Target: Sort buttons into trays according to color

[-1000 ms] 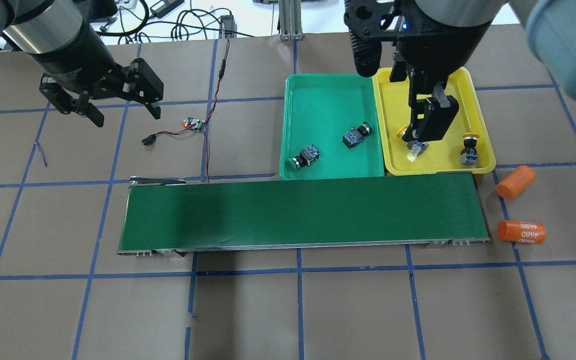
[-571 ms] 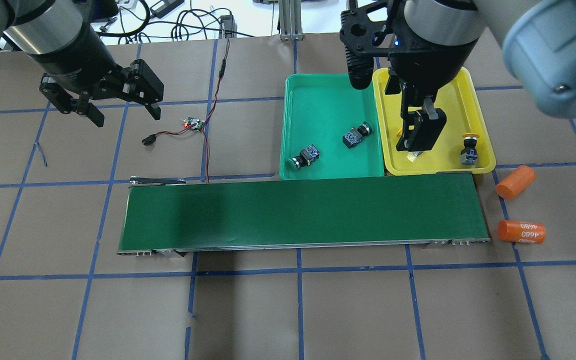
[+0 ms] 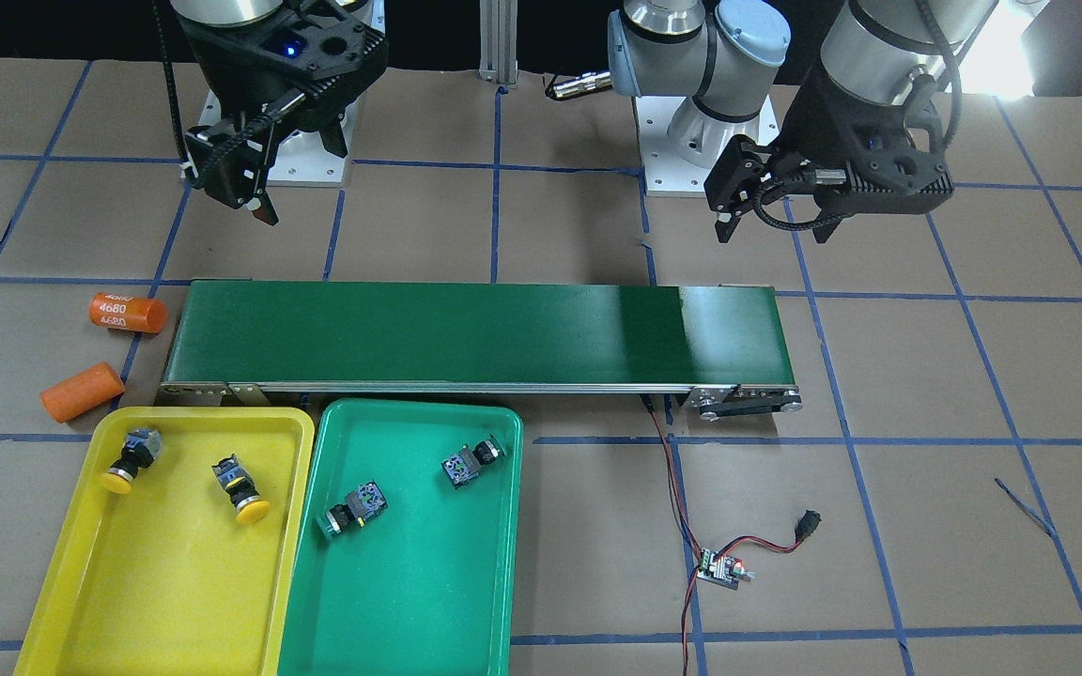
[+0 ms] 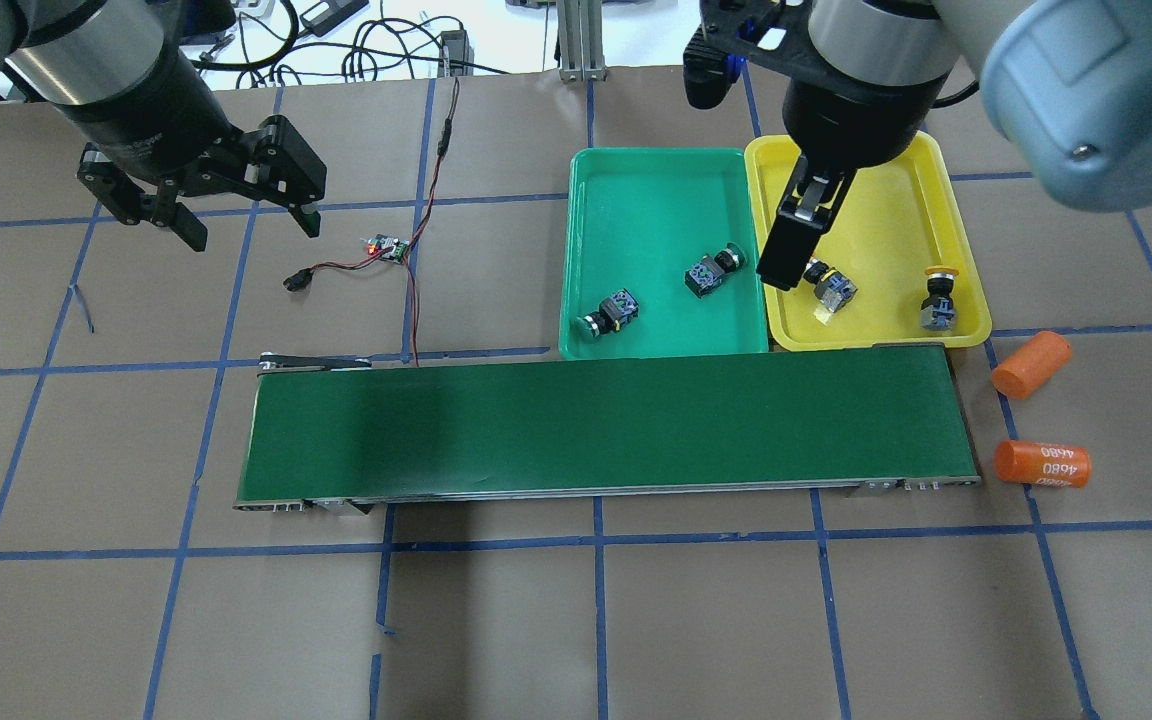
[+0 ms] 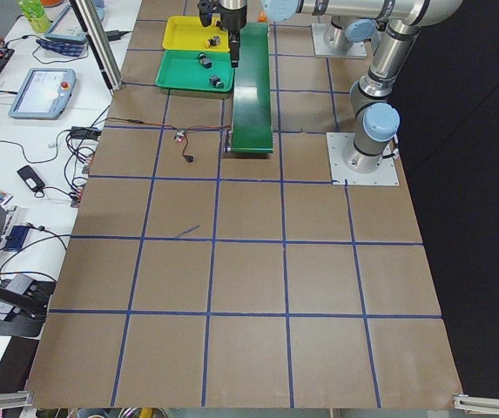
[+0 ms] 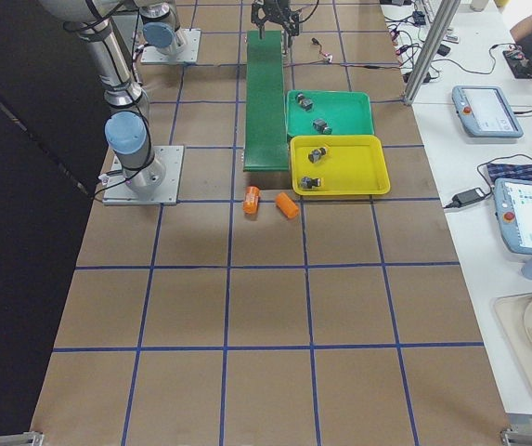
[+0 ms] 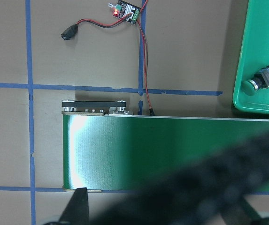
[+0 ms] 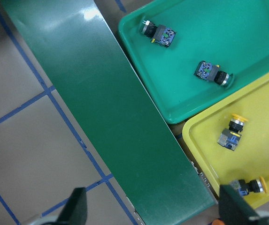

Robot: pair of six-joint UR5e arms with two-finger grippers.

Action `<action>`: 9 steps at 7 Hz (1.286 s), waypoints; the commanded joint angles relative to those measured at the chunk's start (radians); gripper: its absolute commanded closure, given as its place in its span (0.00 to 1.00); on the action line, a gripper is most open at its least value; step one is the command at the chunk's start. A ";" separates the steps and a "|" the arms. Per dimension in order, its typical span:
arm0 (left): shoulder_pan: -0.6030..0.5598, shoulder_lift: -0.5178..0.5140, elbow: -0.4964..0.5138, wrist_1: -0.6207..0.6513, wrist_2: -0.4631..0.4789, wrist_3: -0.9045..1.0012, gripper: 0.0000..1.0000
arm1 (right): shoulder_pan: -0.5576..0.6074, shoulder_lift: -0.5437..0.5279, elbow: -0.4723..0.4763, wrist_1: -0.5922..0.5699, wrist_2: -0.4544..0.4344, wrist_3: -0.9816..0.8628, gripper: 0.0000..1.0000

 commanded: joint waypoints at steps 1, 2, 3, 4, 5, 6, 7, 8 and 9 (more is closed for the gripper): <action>0.000 -0.002 0.000 0.000 0.000 0.000 0.00 | -0.038 -0.030 0.001 -0.001 -0.003 0.306 0.00; 0.000 -0.003 0.003 0.007 -0.002 -0.002 0.00 | -0.049 -0.037 0.003 -0.001 -0.002 0.422 0.00; 0.000 -0.003 0.000 0.009 0.000 -0.002 0.00 | -0.062 -0.037 0.003 -0.001 -0.002 0.513 0.00; 0.000 -0.005 0.002 0.009 0.000 -0.002 0.00 | -0.072 -0.037 0.003 0.001 -0.001 0.599 0.00; 0.000 -0.005 0.002 0.009 0.000 -0.002 0.00 | -0.081 -0.038 0.003 -0.001 -0.009 0.685 0.00; 0.000 -0.006 0.005 0.015 -0.003 -0.002 0.00 | -0.086 -0.044 0.003 -0.001 -0.010 0.722 0.00; 0.000 -0.006 0.000 0.015 -0.002 -0.002 0.00 | -0.086 -0.047 0.004 0.001 -0.009 0.724 0.00; 0.002 -0.006 0.000 0.017 -0.002 -0.002 0.00 | -0.086 -0.047 0.004 0.004 -0.010 0.724 0.00; 0.002 -0.006 0.000 0.015 -0.002 -0.002 0.00 | -0.086 -0.049 0.004 0.007 -0.009 0.724 0.00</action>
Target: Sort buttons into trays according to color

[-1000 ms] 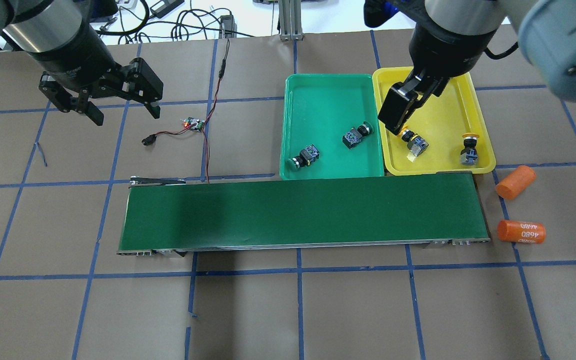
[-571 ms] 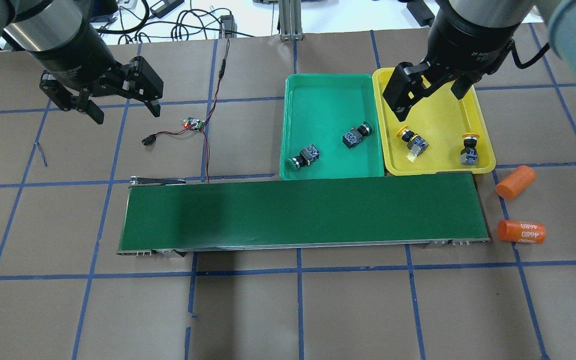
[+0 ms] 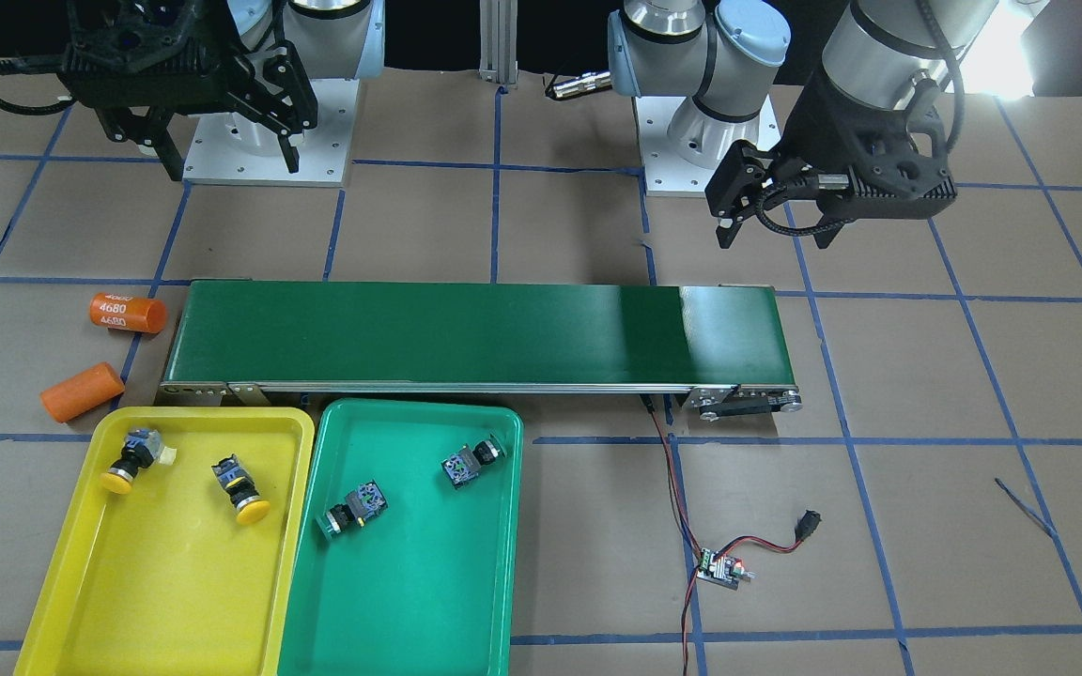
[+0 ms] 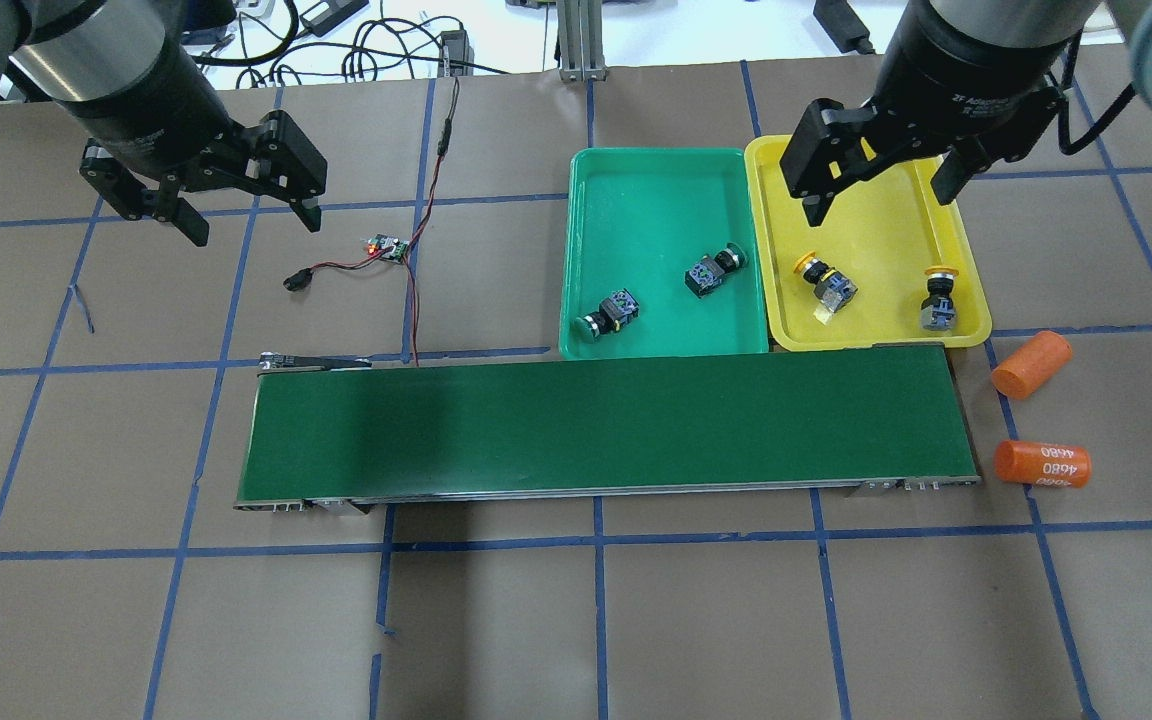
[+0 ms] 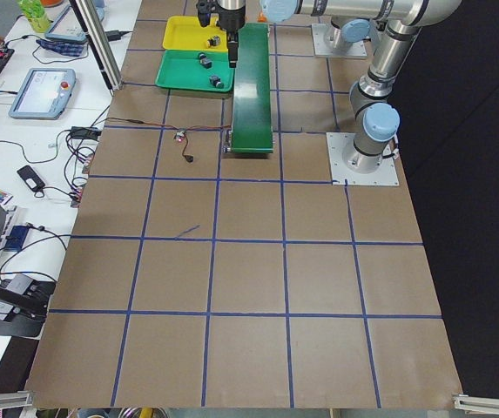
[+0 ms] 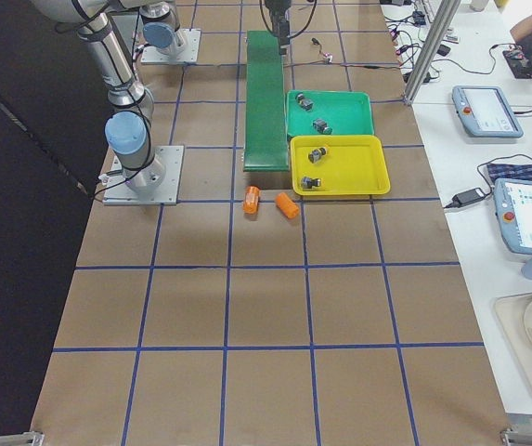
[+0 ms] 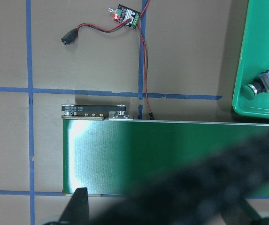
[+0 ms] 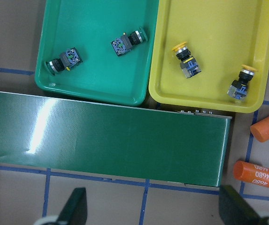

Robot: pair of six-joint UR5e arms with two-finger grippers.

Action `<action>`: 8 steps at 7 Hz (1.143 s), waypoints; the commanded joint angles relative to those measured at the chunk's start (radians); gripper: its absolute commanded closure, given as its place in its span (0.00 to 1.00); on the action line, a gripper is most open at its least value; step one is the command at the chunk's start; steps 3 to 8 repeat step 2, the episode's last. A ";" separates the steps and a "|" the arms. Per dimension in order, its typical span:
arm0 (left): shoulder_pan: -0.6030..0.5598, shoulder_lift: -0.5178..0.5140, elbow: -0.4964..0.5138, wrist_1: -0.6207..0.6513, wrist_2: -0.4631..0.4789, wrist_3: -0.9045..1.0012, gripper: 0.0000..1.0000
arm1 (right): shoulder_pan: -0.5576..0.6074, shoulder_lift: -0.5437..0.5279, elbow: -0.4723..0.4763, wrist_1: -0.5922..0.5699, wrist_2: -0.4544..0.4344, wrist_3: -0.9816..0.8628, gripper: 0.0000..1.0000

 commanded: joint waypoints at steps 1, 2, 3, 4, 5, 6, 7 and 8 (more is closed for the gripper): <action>0.002 0.000 -0.001 0.000 0.000 0.000 0.00 | 0.000 -0.002 0.000 0.003 0.001 0.003 0.00; 0.004 0.000 -0.001 0.001 -0.001 0.000 0.00 | 0.000 -0.002 0.000 0.005 -0.001 0.003 0.00; 0.004 0.000 -0.001 0.001 -0.001 0.000 0.00 | 0.000 -0.002 0.000 0.005 -0.001 0.003 0.00; 0.004 0.000 -0.001 0.001 -0.001 0.000 0.00 | 0.000 -0.002 0.000 0.005 -0.001 0.003 0.00; 0.004 0.000 -0.001 0.001 -0.001 0.000 0.00 | 0.000 -0.002 0.000 0.005 -0.001 0.003 0.00; 0.004 0.000 -0.001 0.001 -0.001 0.000 0.00 | 0.000 -0.002 0.000 0.005 -0.001 0.003 0.00; 0.004 0.000 -0.001 0.001 -0.001 0.000 0.00 | 0.000 -0.002 0.000 0.005 -0.001 0.003 0.00; 0.004 0.000 -0.001 0.001 -0.001 0.000 0.00 | 0.000 -0.002 0.000 0.005 -0.001 0.003 0.00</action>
